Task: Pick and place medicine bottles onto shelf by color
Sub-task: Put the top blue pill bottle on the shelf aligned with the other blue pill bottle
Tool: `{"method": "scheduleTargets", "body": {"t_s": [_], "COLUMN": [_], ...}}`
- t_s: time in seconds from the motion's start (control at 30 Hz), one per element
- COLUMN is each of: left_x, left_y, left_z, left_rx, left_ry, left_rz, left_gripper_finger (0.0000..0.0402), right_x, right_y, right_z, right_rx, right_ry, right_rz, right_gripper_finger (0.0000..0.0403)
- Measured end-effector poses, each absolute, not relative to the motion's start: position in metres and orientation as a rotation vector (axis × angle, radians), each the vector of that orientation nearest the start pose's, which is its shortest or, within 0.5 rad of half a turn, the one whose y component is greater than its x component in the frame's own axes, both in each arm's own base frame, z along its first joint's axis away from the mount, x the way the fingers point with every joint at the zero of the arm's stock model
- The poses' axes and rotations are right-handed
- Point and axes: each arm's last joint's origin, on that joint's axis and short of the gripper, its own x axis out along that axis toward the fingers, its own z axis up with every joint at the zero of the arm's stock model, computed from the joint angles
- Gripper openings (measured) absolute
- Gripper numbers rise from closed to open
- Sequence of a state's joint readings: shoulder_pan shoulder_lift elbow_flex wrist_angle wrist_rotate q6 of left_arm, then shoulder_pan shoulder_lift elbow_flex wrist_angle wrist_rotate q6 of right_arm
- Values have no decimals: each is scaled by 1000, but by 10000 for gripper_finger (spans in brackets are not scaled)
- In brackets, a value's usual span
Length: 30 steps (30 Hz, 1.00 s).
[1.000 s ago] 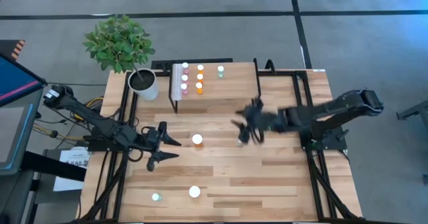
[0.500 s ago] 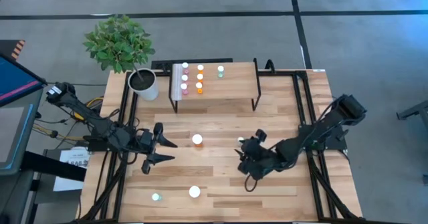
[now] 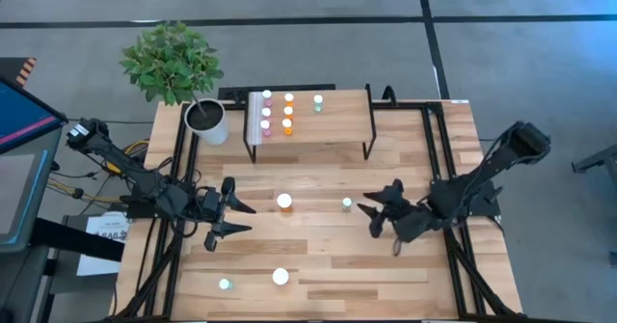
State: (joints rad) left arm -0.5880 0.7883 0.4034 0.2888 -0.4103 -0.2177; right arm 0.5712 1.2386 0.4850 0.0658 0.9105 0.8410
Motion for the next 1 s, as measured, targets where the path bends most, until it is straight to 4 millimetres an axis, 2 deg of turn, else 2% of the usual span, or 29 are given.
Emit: {"method": "scheduleTargets", "body": {"t_s": [0.1, 0.23, 0.37, 0.57, 0.8, 1.0], "left_x": [154, 154, 154, 154, 154, 154], "left_y": [-89, -88, -88, -88, -88, -88], "left_z": [246, 246, 246, 245, 243, 243], "left_rx": [-172, -175, -175, -175, -172, -171], "left_ry": [93, 94, 94, 101, 122, 124], "left_rz": [-163, -161, -154, -151, -148, -148], "left_gripper_finger": [192, 192, 192, 192, 192, 192], "right_x": [191, 195, 206, 226, 232, 235], "right_y": [99, 103, 105, 102, 89, 86], "right_z": [168, 166, 156, 141, 132, 120], "right_rx": [330, 247, 158, 122, 164, 186], "right_ry": [236, 190, 238, 293, 319, 364], "right_rz": [-410, -351, -362, -415, -480, -477], "right_gripper_finger": [209, 210, 210, 211, 211, 211]}}
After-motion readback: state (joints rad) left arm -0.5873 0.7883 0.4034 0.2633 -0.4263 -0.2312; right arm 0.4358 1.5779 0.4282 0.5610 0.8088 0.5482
